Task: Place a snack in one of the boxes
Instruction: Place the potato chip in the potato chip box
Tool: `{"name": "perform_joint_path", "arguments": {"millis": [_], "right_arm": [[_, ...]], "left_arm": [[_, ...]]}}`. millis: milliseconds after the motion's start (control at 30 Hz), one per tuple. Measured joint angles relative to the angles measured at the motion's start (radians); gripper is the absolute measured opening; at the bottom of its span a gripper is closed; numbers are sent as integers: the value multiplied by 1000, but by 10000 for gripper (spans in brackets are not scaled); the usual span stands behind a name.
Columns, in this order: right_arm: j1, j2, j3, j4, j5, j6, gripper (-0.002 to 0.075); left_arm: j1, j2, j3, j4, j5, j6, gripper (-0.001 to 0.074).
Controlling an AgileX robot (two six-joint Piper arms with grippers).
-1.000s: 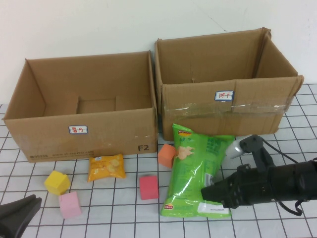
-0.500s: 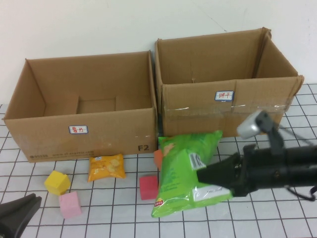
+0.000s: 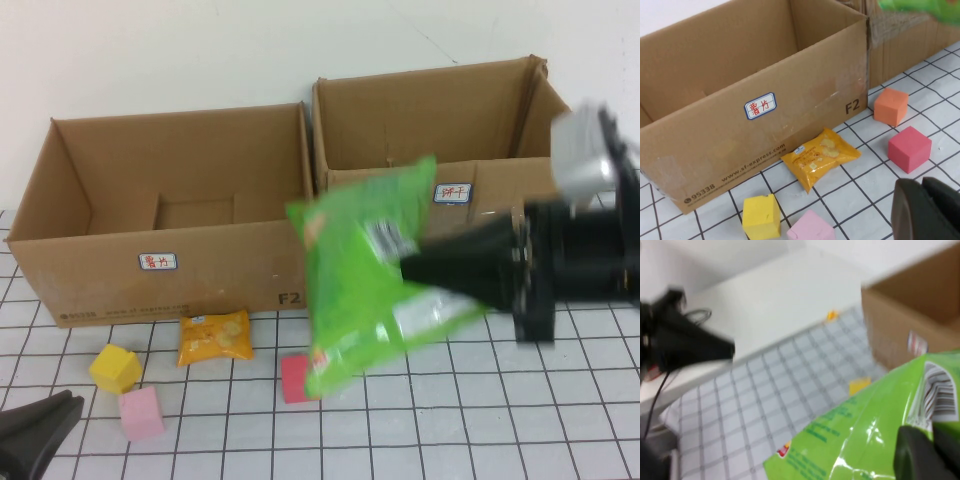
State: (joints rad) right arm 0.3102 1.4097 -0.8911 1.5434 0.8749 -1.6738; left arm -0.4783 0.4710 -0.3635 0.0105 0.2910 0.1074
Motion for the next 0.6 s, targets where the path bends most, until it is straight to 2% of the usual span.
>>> {"name": "perform_joint_path", "arguments": {"millis": [233, 600], "right_arm": [[53, 56, -233, -10, -52, 17, 0], [134, 340, -616, -11, -134, 44, 0]], "left_arm": [[0, 0, 0, 0, 0, -2, -1], [0, 0, 0, 0, 19, -2, -1]]}}
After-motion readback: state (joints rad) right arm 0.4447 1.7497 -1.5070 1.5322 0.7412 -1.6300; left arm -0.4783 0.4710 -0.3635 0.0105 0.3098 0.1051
